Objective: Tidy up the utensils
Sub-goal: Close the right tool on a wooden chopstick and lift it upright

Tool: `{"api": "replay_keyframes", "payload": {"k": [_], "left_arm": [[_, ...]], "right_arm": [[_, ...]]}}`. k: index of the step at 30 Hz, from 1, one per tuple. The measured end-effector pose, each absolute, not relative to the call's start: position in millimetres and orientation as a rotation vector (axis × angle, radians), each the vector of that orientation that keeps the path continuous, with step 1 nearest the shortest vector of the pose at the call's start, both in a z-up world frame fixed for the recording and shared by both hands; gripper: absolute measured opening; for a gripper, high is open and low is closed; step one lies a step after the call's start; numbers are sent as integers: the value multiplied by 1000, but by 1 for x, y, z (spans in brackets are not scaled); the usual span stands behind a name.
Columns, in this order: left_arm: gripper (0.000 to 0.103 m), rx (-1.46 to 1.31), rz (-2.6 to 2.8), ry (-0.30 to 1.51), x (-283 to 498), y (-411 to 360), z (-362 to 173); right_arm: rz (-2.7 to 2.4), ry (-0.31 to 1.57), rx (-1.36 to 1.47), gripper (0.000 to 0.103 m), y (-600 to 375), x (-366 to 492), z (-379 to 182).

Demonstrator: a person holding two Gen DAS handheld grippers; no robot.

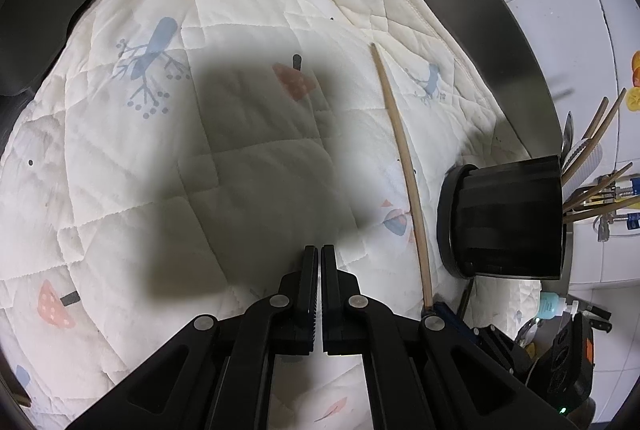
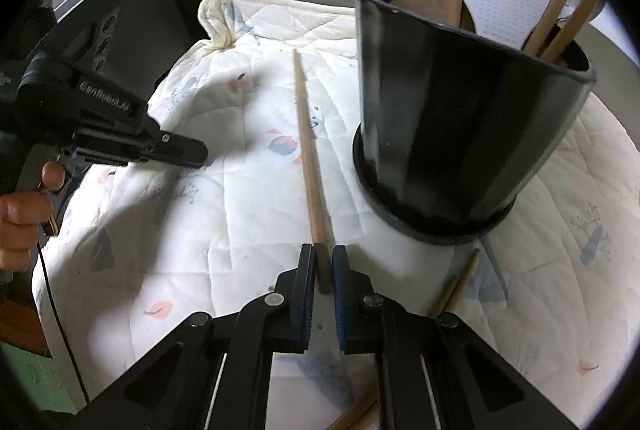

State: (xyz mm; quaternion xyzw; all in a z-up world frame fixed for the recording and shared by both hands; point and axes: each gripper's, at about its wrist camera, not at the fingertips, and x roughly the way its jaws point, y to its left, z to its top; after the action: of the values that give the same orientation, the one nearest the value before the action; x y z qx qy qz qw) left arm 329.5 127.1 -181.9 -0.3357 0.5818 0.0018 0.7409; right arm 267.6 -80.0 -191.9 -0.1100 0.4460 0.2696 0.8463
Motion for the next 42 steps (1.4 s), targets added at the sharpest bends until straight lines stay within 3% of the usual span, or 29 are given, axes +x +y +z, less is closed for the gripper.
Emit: {"api": "replay_keyframes", "payload": {"k": [34,42], "left_arm": [[1,-697,-31,1287,323,123,-184],[1,-674,-54,1279,321,117,-181]], "right_arm": [[601,919,-219,14,-56,287,-195],[602,922,-221,10,-52,286,-192]]}}
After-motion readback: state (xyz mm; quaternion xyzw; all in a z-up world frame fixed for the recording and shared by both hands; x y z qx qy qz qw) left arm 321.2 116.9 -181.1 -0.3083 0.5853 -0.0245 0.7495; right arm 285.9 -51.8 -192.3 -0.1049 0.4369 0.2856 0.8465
